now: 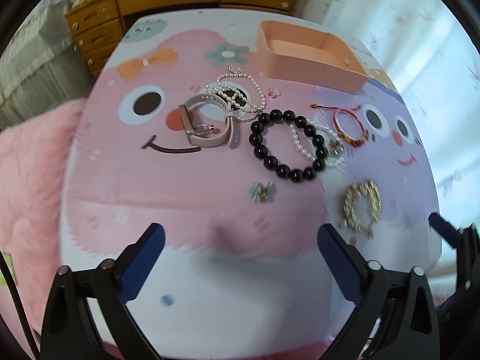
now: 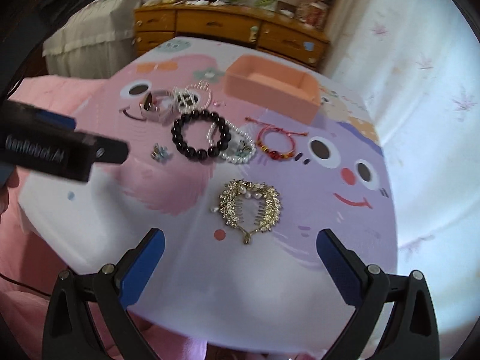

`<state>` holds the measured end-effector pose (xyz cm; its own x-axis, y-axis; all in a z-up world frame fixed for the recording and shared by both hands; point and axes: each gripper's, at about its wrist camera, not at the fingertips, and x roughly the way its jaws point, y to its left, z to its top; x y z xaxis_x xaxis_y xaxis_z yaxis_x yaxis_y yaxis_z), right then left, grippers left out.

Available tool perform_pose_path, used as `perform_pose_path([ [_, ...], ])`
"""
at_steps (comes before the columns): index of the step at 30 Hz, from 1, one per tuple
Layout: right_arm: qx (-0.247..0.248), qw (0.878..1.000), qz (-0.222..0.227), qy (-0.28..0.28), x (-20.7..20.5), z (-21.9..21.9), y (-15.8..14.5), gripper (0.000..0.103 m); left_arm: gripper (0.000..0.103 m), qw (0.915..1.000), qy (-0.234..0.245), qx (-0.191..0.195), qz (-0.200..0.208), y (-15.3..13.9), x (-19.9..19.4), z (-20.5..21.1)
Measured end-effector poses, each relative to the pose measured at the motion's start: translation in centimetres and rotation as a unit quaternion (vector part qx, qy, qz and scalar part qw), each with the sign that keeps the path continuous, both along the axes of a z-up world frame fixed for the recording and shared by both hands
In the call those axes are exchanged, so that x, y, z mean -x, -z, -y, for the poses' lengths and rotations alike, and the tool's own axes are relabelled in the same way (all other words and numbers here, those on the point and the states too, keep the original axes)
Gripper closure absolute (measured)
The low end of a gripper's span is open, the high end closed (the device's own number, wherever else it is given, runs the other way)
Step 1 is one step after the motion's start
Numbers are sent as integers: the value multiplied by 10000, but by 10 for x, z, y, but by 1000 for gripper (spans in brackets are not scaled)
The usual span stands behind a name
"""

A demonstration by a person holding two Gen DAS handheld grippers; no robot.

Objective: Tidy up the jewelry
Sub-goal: 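Grasp the small silver charm with the left tool while the right tool grasps the gold leaf hair comb, then carry the charm and hair comb over the pink box and open both tools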

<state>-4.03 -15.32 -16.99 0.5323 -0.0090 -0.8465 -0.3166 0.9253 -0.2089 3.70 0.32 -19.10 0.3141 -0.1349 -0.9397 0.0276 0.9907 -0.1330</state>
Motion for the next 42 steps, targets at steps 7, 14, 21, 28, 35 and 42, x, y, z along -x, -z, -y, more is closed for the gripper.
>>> perform_pose_path([
  [7, -392, 9988, -160, -240, -33, 19, 37, 1, 40, 9990, -423, 156, -52, 32, -19, 15],
  [14, -733, 9964, -406, -96, -61, 23, 51, 1, 61, 9993, -271, -147, 223, 32, -26, 33],
  [21, -631, 9953, -575, -464, -62, 16, 58, 19, 88, 9995, -153, -238, 157, 39, -33, 33],
  [28, -802, 9929, -721, -510, -75, 19, 58, 28, 88, 9998, -105, -149, 105, 30, -41, 24],
  [35, -1062, 9905, -807, -330, -88, 23, 51, 28, 88, 9990, 119, -177, 388, -5, -53, 23],
  [42, -1161, 9914, -429, -434, -105, 28, 14, 28, 88, 9978, 483, -101, 439, -42, -77, 30],
])
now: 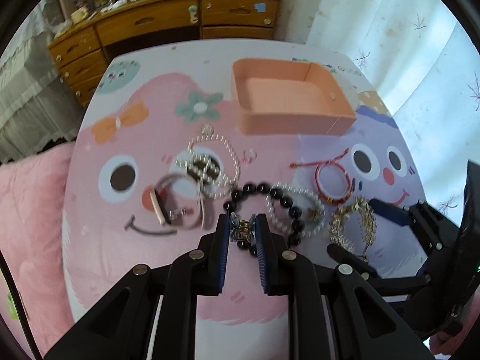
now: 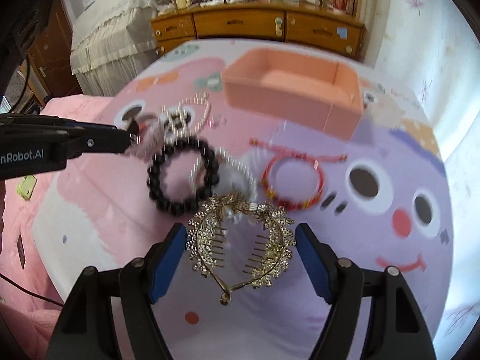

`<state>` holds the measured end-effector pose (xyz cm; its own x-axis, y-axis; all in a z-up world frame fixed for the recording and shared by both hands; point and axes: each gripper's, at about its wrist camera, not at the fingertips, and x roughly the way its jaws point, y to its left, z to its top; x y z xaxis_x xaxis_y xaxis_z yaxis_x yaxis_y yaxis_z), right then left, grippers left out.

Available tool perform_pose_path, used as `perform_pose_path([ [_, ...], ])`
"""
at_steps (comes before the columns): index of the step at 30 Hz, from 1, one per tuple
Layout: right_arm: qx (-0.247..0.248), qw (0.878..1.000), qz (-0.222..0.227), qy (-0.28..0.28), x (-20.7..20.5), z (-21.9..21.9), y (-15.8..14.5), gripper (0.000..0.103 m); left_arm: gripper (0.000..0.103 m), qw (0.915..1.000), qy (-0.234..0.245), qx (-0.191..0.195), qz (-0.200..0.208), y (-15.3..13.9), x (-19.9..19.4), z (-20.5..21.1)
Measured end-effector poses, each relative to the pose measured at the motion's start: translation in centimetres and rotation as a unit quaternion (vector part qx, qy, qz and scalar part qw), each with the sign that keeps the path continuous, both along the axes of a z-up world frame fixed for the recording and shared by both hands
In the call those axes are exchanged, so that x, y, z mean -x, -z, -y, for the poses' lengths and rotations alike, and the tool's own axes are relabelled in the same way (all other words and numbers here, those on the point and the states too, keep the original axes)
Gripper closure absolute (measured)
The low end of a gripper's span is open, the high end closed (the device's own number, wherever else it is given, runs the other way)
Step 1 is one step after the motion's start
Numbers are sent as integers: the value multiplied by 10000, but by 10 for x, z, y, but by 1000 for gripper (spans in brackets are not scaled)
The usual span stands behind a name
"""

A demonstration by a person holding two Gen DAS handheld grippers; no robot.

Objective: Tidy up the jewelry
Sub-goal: 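Carry the charm and hair comb over the pink box and open both tools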

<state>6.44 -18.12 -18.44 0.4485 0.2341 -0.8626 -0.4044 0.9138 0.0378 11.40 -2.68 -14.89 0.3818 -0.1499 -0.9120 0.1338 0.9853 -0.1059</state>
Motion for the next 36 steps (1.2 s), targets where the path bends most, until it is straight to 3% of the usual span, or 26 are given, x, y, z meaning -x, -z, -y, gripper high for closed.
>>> perform_pose_path([
  [9, -350, 9958, 815, 237, -49, 13, -64, 28, 88, 9979, 282, 126, 565, -47, -49, 13],
  [15, -426, 9890, 1335, 482, -88, 21, -90, 28, 87, 9929, 331, 228, 1118, -64, -86, 20],
  [21, -291, 9843, 1720, 279, -119, 15, -86, 28, 87, 9887, 261, 458, 1405, -51, -116, 25],
  [24, -164, 9853, 1695, 162, -130, 9, -72, 28, 87, 9887, 192, 468, 1409, -36, -126, 28],
  [27, 105, 9869, 1606, 115, -139, 2, -54, 28, 87, 9893, 88, 718, 1264, -13, -139, 28],
  [28, 168, 9872, 1582, 107, -140, 1, -50, 28, 84, 9905, 47, 763, 1139, -6, -143, 28],
  [31, 416, 9887, 1435, 95, -144, -2, -35, 28, 55, 9922, -117, 707, 1024, 1, -146, 27],
  [36, 330, 9906, 1324, 116, -144, 7, -33, 27, 44, 9921, -184, 645, 1060, -3, -142, 18],
])
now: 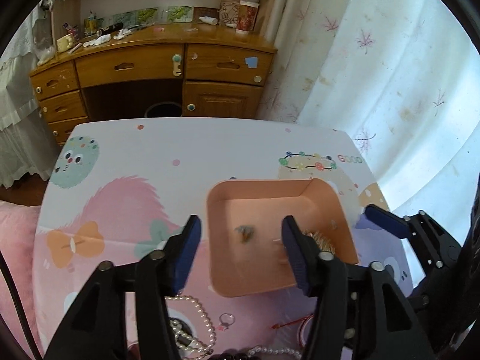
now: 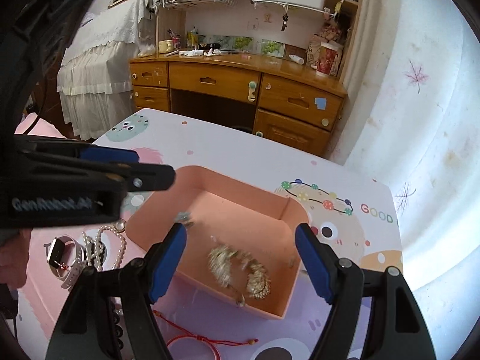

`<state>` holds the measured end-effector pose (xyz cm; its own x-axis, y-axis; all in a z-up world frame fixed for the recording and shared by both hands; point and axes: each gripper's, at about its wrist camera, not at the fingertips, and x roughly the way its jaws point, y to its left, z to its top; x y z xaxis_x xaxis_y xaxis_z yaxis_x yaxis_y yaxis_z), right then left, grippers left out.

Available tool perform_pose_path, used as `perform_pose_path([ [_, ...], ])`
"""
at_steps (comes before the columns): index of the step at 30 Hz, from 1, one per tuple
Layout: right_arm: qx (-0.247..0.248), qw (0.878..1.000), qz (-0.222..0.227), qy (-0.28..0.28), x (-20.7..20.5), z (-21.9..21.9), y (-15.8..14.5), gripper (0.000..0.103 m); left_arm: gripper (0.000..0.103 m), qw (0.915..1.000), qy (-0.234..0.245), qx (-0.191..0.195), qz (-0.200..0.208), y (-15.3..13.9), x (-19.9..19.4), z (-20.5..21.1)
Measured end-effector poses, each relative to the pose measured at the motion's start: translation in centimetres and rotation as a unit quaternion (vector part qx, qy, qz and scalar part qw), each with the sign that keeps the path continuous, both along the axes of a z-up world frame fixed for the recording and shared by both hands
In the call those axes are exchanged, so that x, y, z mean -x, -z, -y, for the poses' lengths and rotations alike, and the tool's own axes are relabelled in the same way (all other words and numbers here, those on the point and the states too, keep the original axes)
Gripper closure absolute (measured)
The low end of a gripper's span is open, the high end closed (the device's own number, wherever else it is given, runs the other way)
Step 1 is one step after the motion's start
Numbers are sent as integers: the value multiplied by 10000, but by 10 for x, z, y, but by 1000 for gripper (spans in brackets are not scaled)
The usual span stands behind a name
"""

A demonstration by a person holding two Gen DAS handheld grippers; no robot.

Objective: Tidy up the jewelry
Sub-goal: 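Grasp the pink-white smartwatch with the left tool while the right tool grasps the black bead bracelet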

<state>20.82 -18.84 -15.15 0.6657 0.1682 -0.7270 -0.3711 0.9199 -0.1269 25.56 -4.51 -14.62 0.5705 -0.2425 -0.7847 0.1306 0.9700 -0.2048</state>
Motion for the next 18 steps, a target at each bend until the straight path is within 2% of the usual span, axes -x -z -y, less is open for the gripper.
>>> perform_pose_path([
  [2, -15, 10000, -17, 40, 4, 4, -1, 27, 38, 10000, -58, -52, -31, 0, 4, -5],
  [6, -125, 9997, -124, 174, 16, 14, 1, 27, 37, 9996, -178, -34, -208, 7, 18, -13],
  [13, -716, 9924, -821, 573, 49, 36, 17, 27, 36, 9970, -463, -145, -606, 30, 62, -25],
  [18, -1064, 9818, -1390, 742, 74, 44, 30, 27, 30, 9915, -747, -333, -1013, 48, 98, -39],
])
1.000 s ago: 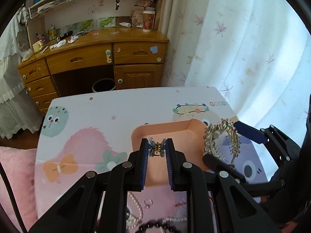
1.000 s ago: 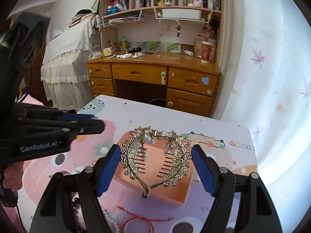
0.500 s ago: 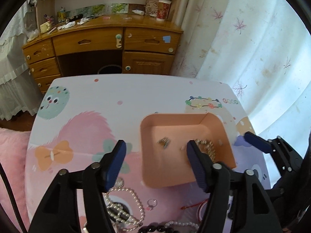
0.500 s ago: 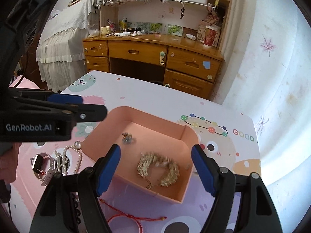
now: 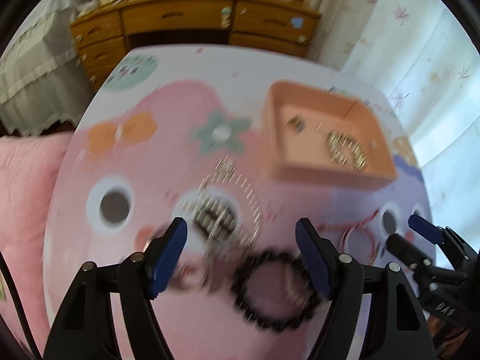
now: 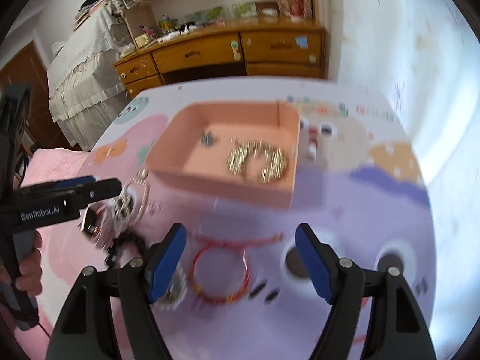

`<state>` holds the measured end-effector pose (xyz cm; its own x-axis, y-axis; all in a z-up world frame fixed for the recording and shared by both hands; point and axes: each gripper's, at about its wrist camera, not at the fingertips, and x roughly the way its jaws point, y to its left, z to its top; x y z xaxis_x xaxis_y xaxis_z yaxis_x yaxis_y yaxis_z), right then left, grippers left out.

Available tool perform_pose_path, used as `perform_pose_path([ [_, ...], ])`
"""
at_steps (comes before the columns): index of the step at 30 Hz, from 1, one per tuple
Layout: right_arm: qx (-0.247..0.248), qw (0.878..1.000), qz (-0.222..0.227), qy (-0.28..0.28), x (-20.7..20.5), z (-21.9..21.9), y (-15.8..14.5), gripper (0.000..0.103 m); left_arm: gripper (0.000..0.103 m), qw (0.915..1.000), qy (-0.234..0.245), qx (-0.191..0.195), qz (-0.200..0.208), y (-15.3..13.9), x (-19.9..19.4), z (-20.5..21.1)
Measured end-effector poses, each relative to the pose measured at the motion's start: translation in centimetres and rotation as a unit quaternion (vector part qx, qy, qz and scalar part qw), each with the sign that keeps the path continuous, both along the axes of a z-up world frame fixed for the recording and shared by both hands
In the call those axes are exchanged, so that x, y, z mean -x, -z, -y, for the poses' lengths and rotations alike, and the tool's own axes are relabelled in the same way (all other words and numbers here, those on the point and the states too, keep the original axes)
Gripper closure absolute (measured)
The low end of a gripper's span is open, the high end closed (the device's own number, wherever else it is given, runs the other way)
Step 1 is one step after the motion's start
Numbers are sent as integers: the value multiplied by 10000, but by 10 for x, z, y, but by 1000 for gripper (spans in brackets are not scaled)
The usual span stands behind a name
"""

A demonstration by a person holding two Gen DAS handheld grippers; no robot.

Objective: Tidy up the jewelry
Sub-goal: 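Grasp the pink-white smartwatch with the left tool while the right tool grasps the black bead bracelet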

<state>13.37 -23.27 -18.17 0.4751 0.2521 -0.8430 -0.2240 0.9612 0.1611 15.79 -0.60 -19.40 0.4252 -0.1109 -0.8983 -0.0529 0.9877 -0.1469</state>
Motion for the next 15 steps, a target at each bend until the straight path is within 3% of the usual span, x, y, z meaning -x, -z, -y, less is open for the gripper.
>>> perform_pose_path([
  [5, -871, 9931, -695, 362, 24, 7, 14, 27, 21, 9994, -13, -180, -285, 10, 33, -13],
  [9, -1531, 9758, -1297, 867, 39, 11, 29, 27, 20, 9985, -53, -352, -409, 14, 51, -23],
  [15, -1618, 9684, -1628, 971, 50, -8, 36, 27, 20, 9966, -147, -698, -421, 20, 64, -38],
])
